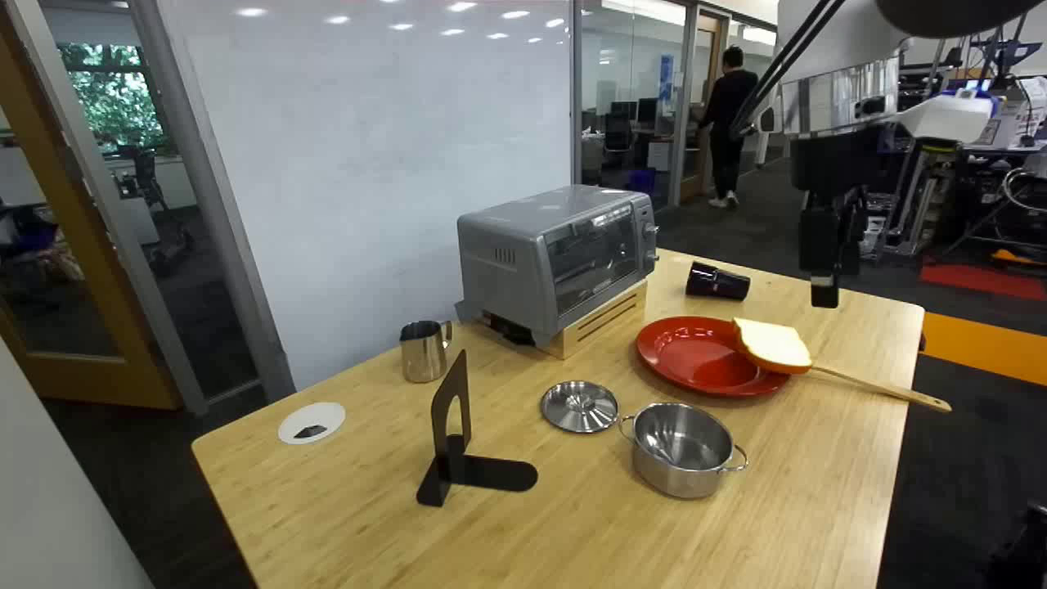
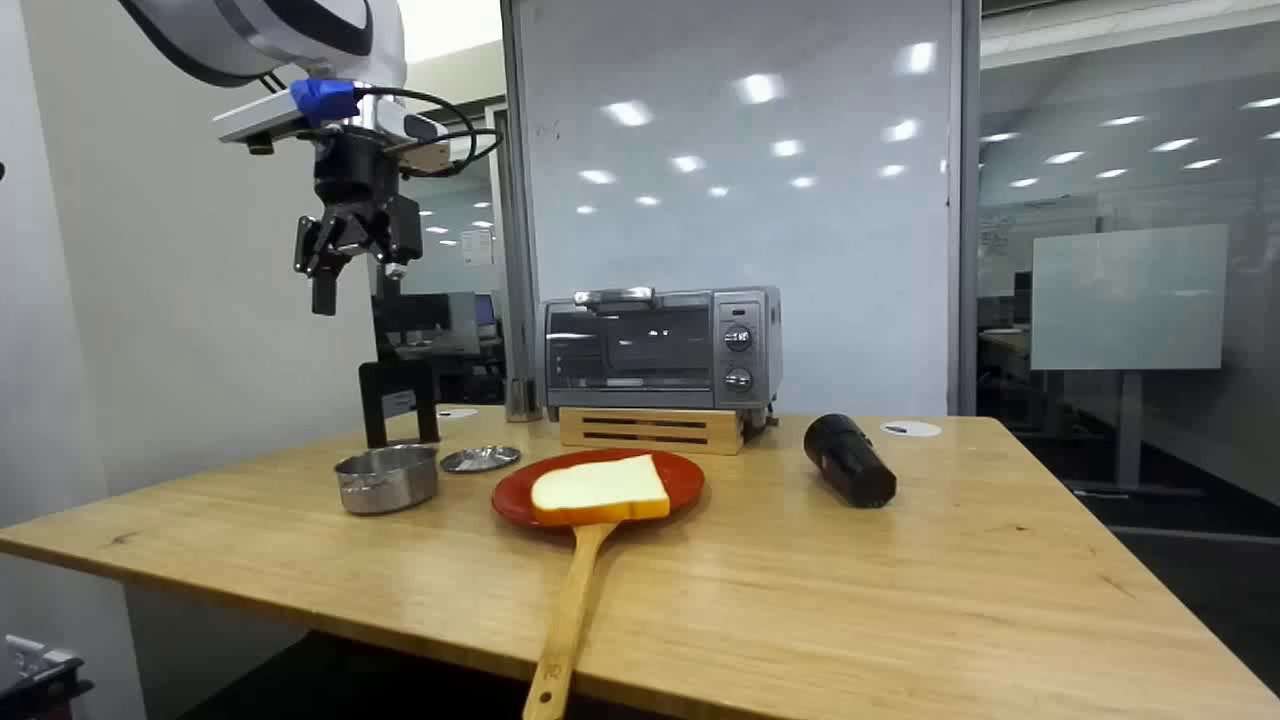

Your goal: Pull open the grill

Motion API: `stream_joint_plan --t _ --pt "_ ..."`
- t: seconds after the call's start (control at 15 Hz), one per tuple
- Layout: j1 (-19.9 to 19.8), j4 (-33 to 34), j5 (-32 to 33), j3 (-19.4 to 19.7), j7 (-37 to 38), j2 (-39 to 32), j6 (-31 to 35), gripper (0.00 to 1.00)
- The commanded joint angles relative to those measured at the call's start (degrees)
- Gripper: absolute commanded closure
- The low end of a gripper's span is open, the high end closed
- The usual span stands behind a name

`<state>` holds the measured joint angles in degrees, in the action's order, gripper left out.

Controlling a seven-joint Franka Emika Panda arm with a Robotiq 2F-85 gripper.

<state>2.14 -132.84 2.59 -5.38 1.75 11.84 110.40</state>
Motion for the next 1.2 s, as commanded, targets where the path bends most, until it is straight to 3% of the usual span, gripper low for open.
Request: stream_joint_plan --t 0.0,0.87,1.13 --pt "0.53 0.08 0.1 0.49 0.1 -0.03 -0.1 0.0" --pt "0.6 0.05 0.46 0.54 -0.89 -0.04 0.64 0.0" --pt "0.63 -0.04 3.64 0.41 -2.75 -0.08 3.3 0.0"
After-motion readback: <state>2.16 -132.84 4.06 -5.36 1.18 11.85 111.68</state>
